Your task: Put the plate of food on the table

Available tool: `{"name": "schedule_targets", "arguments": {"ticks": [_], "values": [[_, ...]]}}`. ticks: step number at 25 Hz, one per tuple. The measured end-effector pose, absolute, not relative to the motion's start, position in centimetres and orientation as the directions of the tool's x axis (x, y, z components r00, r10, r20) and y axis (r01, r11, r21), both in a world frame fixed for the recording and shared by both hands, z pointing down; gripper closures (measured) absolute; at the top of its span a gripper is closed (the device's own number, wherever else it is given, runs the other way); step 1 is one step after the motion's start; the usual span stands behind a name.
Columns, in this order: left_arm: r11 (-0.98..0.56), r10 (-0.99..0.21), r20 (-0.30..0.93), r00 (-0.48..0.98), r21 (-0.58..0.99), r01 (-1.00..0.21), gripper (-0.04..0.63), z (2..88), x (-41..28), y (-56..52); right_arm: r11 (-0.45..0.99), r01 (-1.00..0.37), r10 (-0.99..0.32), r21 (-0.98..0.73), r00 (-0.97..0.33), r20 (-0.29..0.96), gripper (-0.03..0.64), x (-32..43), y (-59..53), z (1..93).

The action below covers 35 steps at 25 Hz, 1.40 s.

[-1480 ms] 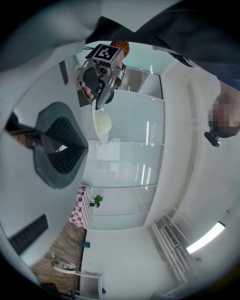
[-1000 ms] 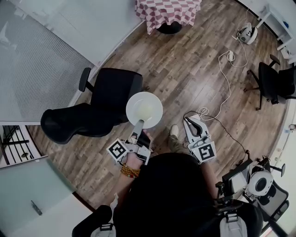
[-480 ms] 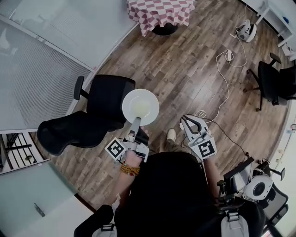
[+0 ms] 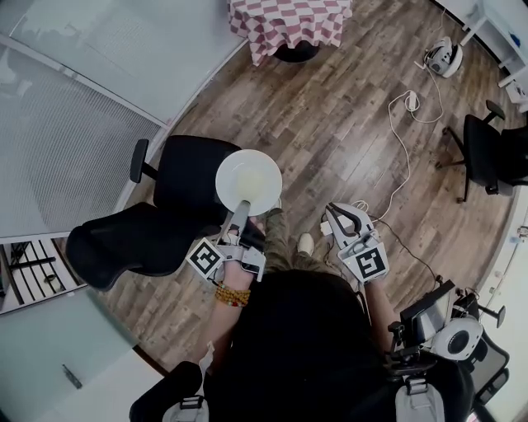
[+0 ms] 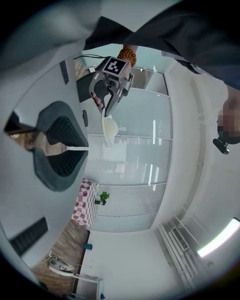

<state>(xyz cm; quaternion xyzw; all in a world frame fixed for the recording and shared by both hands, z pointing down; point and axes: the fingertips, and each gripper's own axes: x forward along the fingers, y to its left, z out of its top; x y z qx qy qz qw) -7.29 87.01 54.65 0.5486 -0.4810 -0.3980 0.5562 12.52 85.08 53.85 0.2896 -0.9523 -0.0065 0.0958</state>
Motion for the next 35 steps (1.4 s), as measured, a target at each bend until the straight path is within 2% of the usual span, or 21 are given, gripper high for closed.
{"name": "schedule_targets", "arguments": {"ticks": [20,30,35], "values": [[0.052,-0.925,0.065,0.374,0.998,-0.046,0.578,54.7,-16.6,70.1,0.77,-0.63,-0.635,0.095,-0.746,0.203,0.6,1.6,69.8,50.4],[0.054,-0.929,0.065,0.364,0.998,-0.04,0.578,55.5,-19.7,66.9,0.782,-0.613,-0.622,0.112,-0.758,0.196,0.6,-1.8,66.2,50.8],[0.085,-0.923,0.093,0.373,0.996,-0.037,0.578,55.9,-20.5,65.3,0.775,-0.622,-0.627,0.107,-0.74,0.243,0.6,-2.6,64.1,51.3]]}}
